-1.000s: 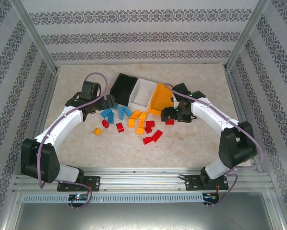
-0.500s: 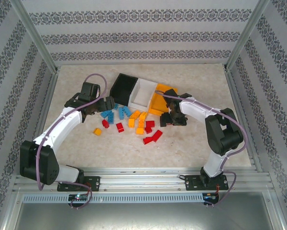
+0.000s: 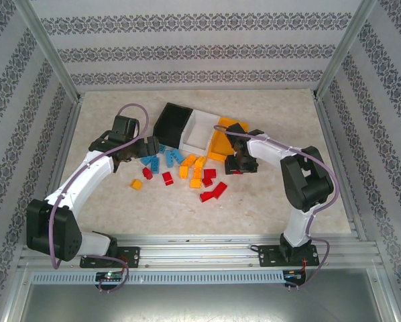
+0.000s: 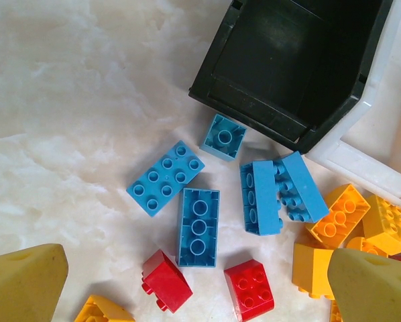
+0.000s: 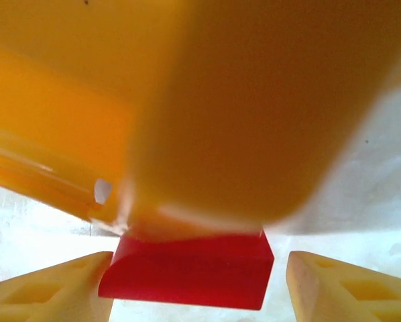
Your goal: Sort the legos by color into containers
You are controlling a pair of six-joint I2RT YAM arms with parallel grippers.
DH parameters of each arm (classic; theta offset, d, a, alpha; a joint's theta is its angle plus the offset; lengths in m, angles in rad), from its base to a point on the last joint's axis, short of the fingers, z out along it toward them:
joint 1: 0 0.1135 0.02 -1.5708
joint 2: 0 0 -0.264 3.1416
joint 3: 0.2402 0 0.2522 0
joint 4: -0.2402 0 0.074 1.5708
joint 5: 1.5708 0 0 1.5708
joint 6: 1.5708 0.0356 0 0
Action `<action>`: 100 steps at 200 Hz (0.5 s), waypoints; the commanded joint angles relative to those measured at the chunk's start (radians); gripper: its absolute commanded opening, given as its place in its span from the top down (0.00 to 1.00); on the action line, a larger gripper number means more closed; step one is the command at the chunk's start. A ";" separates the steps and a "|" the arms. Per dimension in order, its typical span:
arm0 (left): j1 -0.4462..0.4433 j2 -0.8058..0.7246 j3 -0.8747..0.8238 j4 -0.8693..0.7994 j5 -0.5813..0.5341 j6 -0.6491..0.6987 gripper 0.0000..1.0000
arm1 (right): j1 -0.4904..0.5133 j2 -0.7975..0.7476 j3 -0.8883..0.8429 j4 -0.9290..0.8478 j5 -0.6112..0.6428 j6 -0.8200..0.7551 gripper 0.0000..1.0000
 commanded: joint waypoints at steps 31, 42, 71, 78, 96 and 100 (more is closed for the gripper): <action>0.002 0.015 0.030 -0.028 -0.010 0.005 0.00 | 0.014 0.038 0.034 0.012 0.016 0.015 0.34; 0.002 0.019 0.032 -0.025 -0.008 0.001 0.00 | 0.014 0.042 0.035 0.012 0.016 0.017 0.38; 0.002 0.030 0.038 -0.017 -0.003 -0.010 0.00 | 0.012 0.037 0.026 0.012 0.017 0.016 0.47; 0.002 0.032 0.039 -0.016 -0.003 -0.013 0.00 | 0.011 0.034 0.022 0.012 0.018 0.014 0.48; 0.002 0.041 0.045 -0.014 -0.002 -0.018 0.00 | 0.007 0.025 0.019 0.008 0.019 0.011 0.50; 0.003 0.043 0.047 -0.014 -0.002 -0.018 0.00 | 0.007 0.022 0.017 0.006 0.019 0.011 0.51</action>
